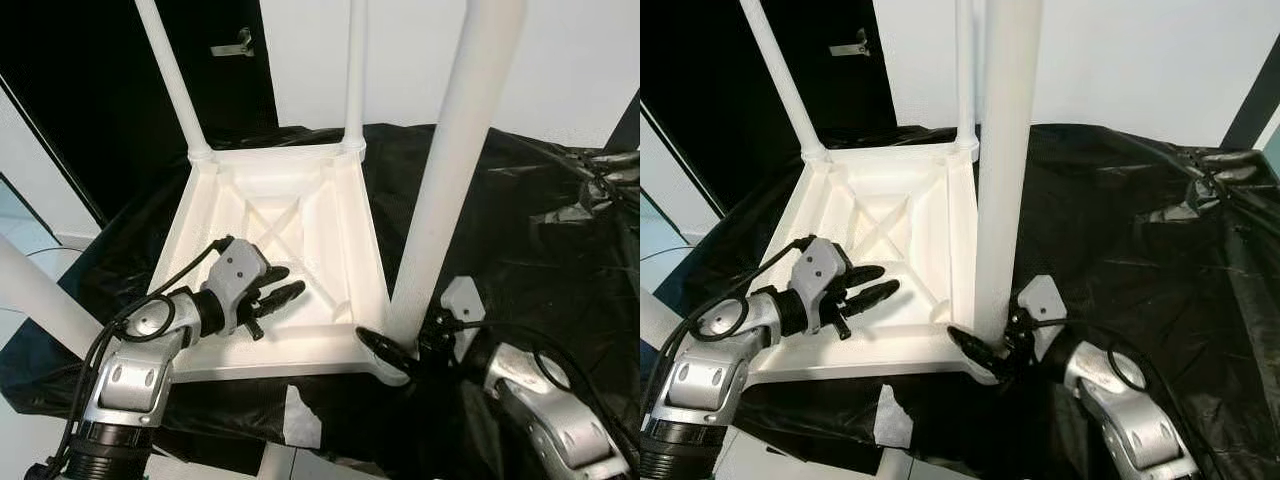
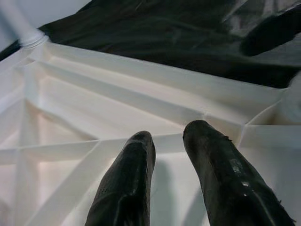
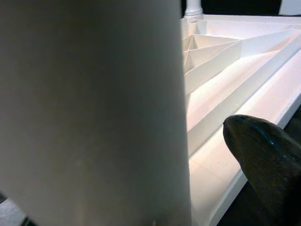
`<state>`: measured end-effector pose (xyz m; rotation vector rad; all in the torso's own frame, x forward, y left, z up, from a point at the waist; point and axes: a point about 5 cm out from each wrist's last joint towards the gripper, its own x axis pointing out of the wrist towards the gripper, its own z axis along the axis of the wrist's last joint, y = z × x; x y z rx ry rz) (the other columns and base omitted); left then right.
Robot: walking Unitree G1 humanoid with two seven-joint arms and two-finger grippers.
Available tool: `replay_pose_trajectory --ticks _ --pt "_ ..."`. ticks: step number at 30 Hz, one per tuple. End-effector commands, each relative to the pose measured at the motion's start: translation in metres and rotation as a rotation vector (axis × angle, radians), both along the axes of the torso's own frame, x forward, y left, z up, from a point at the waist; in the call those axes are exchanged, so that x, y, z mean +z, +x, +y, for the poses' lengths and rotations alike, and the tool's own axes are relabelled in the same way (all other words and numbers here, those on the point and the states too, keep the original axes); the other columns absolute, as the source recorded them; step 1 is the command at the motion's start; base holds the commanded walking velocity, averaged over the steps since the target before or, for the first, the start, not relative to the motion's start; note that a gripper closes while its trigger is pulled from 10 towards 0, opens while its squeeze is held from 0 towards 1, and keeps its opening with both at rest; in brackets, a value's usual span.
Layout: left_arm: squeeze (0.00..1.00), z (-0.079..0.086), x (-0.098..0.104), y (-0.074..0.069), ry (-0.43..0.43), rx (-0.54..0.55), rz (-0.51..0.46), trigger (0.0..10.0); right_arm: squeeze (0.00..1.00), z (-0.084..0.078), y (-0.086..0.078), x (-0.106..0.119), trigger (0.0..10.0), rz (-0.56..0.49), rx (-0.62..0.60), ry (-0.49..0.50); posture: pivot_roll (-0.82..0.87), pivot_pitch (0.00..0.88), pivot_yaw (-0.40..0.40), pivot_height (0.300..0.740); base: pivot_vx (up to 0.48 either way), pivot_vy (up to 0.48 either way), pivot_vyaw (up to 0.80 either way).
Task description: Building children table
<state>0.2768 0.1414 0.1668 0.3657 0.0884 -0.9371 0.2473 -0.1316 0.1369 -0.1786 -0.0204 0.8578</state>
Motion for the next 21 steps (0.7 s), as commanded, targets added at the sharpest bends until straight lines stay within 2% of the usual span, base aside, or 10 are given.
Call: replay_pose_trajectory --ticks 1,2,3,4,5,11,15,18,21 --pt "0.00 -0.005 -0.005 -0.002 -0.009 0.024 0.001 10.0 0.00 -0.003 0.009 -0.001 10.0 -0.013 -0.023 -0.018 -0.02 0.000 0.005 0.740 0.000 0.000 0.00" --pt "0.00 -0.008 -0.008 -0.003 -0.015 0.019 0.009 10.0 0.00 -0.006 0.013 -0.001 10.0 -0.016 -0.030 -0.026 -0.03 0.000 0.003 0.740 0.000 0.000 0.00" --pt "0.00 -0.010 -0.011 -0.004 -0.025 0.018 0.017 10.0 0.00 -0.013 0.015 -0.003 6.2 -0.015 -0.048 -0.041 -0.03 0.000 -0.001 0.740 0.000 0.000 0.00" --pt "0.00 -0.011 -0.014 -0.005 -0.031 0.019 0.023 10.0 0.00 -0.018 0.017 -0.003 6.2 -0.016 -0.060 -0.051 -0.03 0.000 -0.001 0.740 0.000 0.000 0.00" --pt "0.00 -0.011 -0.015 -0.005 -0.034 0.019 0.025 10.0 0.00 -0.021 0.018 -0.004 0.0 -0.016 -0.066 -0.056 -0.03 0.000 -0.001 0.740 0.000 0.000 0.00" --pt "0.00 -0.023 -0.019 -0.007 -0.132 0.016 0.056 10.0 0.00 -0.041 0.030 -0.001 0.0 -0.036 -0.144 -0.075 -0.06 0.000 -0.004 0.740 0.000 0.000 0.00" --pt "0.00 -0.028 -0.022 -0.009 -0.136 -0.002 0.063 10.0 0.00 -0.040 0.032 -0.001 0.0 -0.044 -0.161 -0.063 -0.07 0.000 0.000 0.740 0.000 0.000 0.00" --pt "0.00 -0.028 -0.023 -0.008 -0.149 0.026 0.065 10.0 0.00 -0.038 0.031 -0.003 0.0 -0.044 -0.194 -0.046 -0.07 0.000 0.004 0.740 0.000 0.000 0.00" --pt "0.00 -0.031 -0.022 -0.004 -0.206 0.120 0.079 10.0 0.00 -0.036 0.031 -0.007 0.0 -0.039 -0.301 -0.004 -0.06 0.000 0.022 0.740 0.000 0.000 0.00"
